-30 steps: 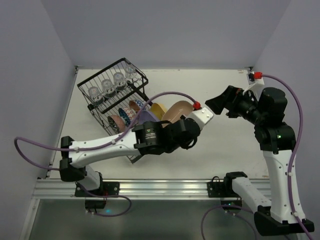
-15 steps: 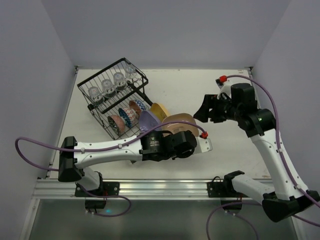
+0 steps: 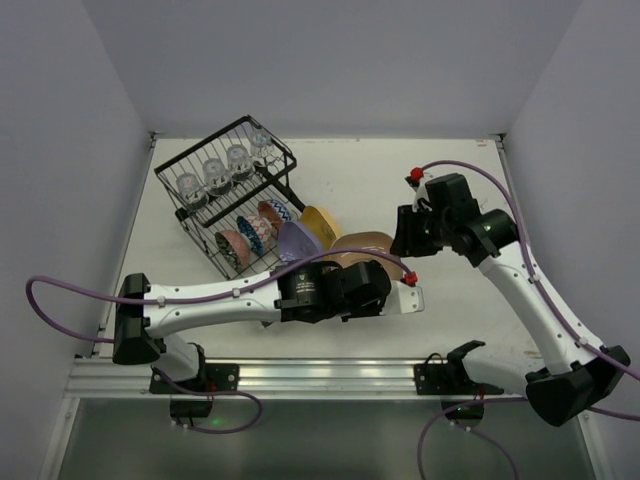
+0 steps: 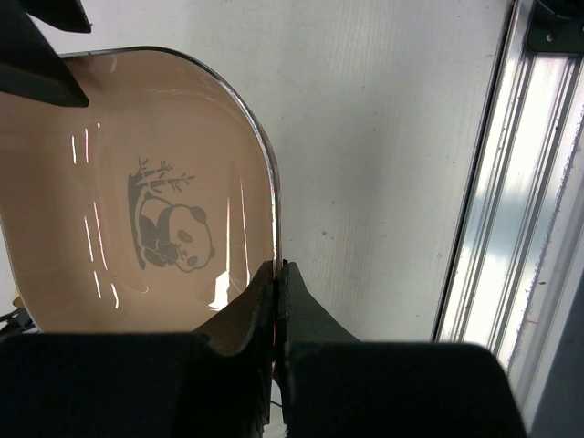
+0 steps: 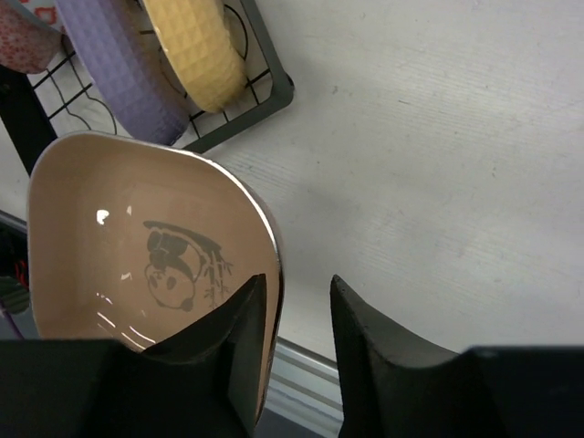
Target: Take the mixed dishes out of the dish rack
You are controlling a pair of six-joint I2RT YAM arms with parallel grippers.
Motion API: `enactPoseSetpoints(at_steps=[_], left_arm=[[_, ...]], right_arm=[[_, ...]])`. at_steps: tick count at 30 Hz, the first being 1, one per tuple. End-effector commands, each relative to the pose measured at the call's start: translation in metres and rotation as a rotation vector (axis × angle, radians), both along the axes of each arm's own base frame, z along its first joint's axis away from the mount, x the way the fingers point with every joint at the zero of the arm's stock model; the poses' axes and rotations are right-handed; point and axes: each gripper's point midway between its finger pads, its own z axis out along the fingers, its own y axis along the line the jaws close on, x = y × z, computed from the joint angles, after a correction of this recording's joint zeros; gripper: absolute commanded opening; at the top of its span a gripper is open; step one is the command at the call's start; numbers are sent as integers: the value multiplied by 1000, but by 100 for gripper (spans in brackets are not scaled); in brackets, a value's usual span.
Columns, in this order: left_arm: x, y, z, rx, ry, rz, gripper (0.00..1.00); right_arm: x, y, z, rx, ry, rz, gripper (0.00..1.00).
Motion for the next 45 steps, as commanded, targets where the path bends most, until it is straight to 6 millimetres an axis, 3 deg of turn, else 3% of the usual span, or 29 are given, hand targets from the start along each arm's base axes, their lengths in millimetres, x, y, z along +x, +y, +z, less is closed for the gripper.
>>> enactPoseSetpoints(at_steps=[1,3,4,6,9,12,13,16,17,18,23,24,29,30,33,37,41,45], left_arm=[[5,-4,14,-46,-55,-18,0],[7,-3,14,-47,-65,-11,0],[8,-2,14,-49,-72,-2,0],[14,-1,13,-54,-82,18,0],[31,6,16,-79,-69,87,0],[48,15,16,-102,-49,153,2],[56,19,19,-114,-65,194,20],[67,25,27,-153,-77,250,48],[73,29,29,-171,-76,289,83],[77,33,29,-178,-85,314,100],[95,68,52,-314,-118,575,100],[101,87,59,-337,-160,671,100],[121,126,73,-501,-108,944,100],[123,133,75,-518,-103,986,100],[127,141,81,-602,-74,1081,100],[129,152,86,-725,-39,1229,100],[128,160,77,-775,-9,1339,100],[126,168,72,-820,7,1420,100]], right_arm=[[1,-11,-13,-79,24,-40,35],[0,-8,-18,-75,40,-24,31],[1,-6,-20,-68,43,-19,20],[0,-3,-23,-57,49,-13,16],[1,-2,-25,-54,51,-13,0],[7,-1,-22,-41,27,-32,0],[13,-1,-20,-37,10,-52,0],[27,-1,-21,-33,-6,-100,0],[31,-1,-23,-30,-7,-116,0],[38,-6,-24,-26,-7,-146,0],[79,-39,-35,-3,-12,-351,0],[91,-57,-37,-1,-26,-464,0],[128,-96,-46,35,-121,-805,0],[134,-112,-48,46,-156,-968,0],[148,-125,-63,99,-162,-1180,0],[151,-128,-94,188,-40,-1407,0],[148,-126,-122,262,66,-1603,0],[140,-130,-155,185,150,-1726,0]])
